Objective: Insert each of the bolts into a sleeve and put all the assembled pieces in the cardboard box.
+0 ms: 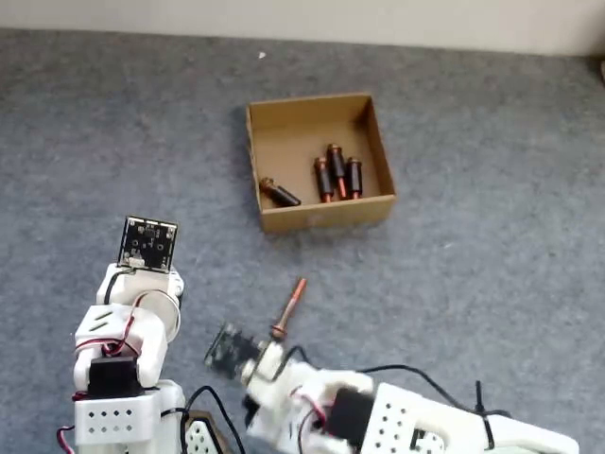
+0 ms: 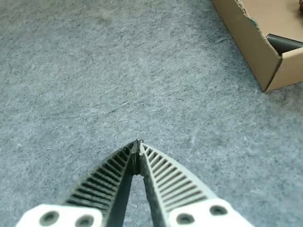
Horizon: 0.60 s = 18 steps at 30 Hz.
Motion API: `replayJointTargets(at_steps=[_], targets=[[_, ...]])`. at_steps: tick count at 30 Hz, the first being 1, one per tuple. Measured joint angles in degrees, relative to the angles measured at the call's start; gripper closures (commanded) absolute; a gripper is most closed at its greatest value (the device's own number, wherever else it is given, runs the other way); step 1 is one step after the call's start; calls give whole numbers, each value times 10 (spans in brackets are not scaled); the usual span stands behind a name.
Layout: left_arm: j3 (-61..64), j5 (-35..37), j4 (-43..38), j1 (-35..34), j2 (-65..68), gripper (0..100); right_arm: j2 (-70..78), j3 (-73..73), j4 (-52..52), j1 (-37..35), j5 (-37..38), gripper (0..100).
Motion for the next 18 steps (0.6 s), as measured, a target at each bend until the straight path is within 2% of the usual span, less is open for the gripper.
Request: replayJointTargets(at_steps=[3, 10, 18], targets=[[0, 0, 0, 0, 0, 993, 0, 20, -34, -25, 0, 994], [0, 0, 0, 0, 0, 993, 4, 37, -40, -34, 8, 994], [0, 0, 0, 0, 0, 993, 133, 22, -43, -33, 15, 994]])
